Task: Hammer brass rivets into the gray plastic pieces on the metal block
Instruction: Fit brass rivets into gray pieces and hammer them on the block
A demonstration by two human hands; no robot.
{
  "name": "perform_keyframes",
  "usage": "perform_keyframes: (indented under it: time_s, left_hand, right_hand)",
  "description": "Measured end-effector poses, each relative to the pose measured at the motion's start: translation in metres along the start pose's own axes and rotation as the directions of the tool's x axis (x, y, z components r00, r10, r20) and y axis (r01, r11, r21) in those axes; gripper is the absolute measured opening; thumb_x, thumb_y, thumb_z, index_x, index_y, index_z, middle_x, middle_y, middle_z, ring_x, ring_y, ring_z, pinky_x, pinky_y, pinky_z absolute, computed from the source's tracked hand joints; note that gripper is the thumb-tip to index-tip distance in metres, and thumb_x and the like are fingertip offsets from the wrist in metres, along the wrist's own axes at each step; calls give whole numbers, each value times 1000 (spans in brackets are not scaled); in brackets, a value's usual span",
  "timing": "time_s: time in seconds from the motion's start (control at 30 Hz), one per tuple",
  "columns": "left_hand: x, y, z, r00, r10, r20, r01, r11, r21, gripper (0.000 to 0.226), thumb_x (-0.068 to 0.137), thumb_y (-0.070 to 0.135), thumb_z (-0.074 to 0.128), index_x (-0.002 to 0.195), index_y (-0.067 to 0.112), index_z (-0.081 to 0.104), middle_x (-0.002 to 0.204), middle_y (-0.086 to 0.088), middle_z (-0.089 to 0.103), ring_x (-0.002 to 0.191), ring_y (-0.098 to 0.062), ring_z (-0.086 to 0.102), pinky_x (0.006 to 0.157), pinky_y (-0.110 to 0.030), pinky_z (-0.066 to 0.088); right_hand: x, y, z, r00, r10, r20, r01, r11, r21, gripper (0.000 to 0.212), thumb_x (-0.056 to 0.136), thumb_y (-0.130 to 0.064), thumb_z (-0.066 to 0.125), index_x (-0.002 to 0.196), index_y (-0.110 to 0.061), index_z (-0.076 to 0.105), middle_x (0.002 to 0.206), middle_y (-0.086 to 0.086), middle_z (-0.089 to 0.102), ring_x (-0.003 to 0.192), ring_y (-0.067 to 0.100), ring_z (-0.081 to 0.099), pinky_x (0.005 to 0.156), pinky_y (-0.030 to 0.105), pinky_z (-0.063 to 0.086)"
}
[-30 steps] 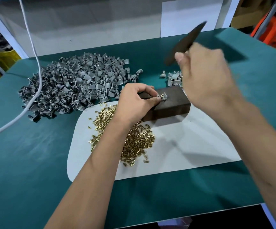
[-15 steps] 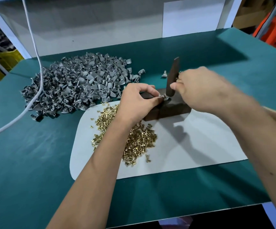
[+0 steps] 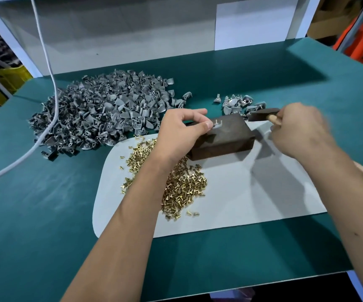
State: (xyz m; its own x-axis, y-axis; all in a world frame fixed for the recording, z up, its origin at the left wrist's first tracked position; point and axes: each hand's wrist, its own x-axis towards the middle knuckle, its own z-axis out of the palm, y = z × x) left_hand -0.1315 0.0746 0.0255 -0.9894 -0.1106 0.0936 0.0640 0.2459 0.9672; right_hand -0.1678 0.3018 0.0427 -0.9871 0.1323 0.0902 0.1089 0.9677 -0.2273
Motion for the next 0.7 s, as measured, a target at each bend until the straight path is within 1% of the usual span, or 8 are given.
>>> perform_keyframes:
  time_s: [0.13,0.23,0.33,0.4,0.47,0.6,0.67,0.7]
  left_hand:
    - [0,0,-2,1000,-13,2,13,1000,-24,10,86,11,78,77,15,80,124,5,72,118,-8,65,110,-46,47]
    - [0,0,-3,1000,-15,3,16,1000,-25,10,86,12,79,76,15,79,125,6,71,120,-9,64,110,-46,48]
    - [1,0,-3,1000,-12,-1,12,999,-30,14,85,10,79,73,18,79,125,4,72,119,-9,65,111,-46,47]
    - [1,-1,-2,1000,-5,-7,5,999,-43,16,84,9,78,72,19,79,125,0,72,118,-11,66,109,-46,49]
    - [1,-2,-2,1000,-2,-8,1,997,-74,8,81,11,77,75,15,79,124,-3,72,117,-14,67,107,-47,50]
    - [4,-3,-3,998,-7,-59,2,997,-83,13,89,15,74,77,14,80,116,-1,75,110,-9,69,97,-35,54]
    - [9,-5,-7,987,-3,-163,0,1000,-16,20,92,25,72,76,18,79,99,4,78,96,-5,71,90,-29,55]
    - [12,-7,-11,971,15,-239,7,996,90,21,92,30,71,76,18,79,90,7,78,87,-3,70,86,-29,55]
  right_hand:
    - [-3,1,3,998,55,34,-54,998,-23,9,88,-12,63,92,-7,68,76,15,51,82,41,51,71,37,41]
    - [-6,-5,1,999,15,-35,-16,999,-29,20,92,-21,64,108,-13,72,104,21,57,109,46,51,85,44,47]
    - [-10,-24,-9,951,-266,-158,286,950,122,26,94,-29,68,119,-23,69,121,14,56,119,42,48,101,48,45]
    - [-15,-39,-14,846,-521,-112,532,834,146,31,92,-32,70,123,-32,67,116,2,61,115,33,51,100,49,44]
    - [-17,-51,-13,764,-642,-63,645,757,106,30,92,-37,69,122,-37,67,113,-5,65,112,28,50,97,50,43]
    - [-9,-60,-9,724,-679,-124,690,716,108,19,92,-37,69,110,-33,75,104,-5,73,106,28,59,95,50,45]
    - [-2,-60,-8,788,-593,-167,615,763,196,18,89,-41,74,103,-29,77,96,-4,75,96,24,66,89,44,52]
    - [4,-60,-7,831,-526,-182,556,801,223,20,87,-44,76,98,-28,77,90,-4,75,90,23,68,84,40,55]
